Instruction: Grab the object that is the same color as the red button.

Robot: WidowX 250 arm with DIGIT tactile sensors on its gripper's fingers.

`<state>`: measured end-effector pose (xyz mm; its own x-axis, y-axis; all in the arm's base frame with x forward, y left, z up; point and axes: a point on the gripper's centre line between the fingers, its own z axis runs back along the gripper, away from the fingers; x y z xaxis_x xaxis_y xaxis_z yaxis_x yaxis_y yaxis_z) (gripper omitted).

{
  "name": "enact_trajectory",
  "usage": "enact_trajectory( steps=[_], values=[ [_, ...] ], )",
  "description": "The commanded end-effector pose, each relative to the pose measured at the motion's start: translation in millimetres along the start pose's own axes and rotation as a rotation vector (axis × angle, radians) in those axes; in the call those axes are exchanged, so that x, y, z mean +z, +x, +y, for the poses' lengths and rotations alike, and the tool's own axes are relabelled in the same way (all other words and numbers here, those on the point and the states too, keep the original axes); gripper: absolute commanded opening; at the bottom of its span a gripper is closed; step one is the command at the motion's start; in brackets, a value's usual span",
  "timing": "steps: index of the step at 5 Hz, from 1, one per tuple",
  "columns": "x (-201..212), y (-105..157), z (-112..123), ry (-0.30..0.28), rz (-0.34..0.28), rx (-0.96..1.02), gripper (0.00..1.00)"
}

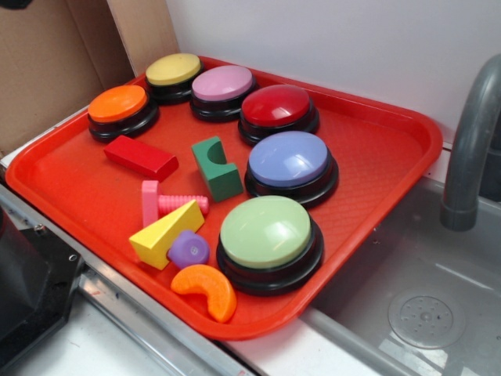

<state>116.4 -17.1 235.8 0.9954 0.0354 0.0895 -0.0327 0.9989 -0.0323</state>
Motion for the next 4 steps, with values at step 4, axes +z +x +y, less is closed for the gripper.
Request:
enact_trajectory(
  steps=[4],
  values=[
    [-51, 38, 23, -0.047, -0.031, 0.477, 1.00]
  ],
)
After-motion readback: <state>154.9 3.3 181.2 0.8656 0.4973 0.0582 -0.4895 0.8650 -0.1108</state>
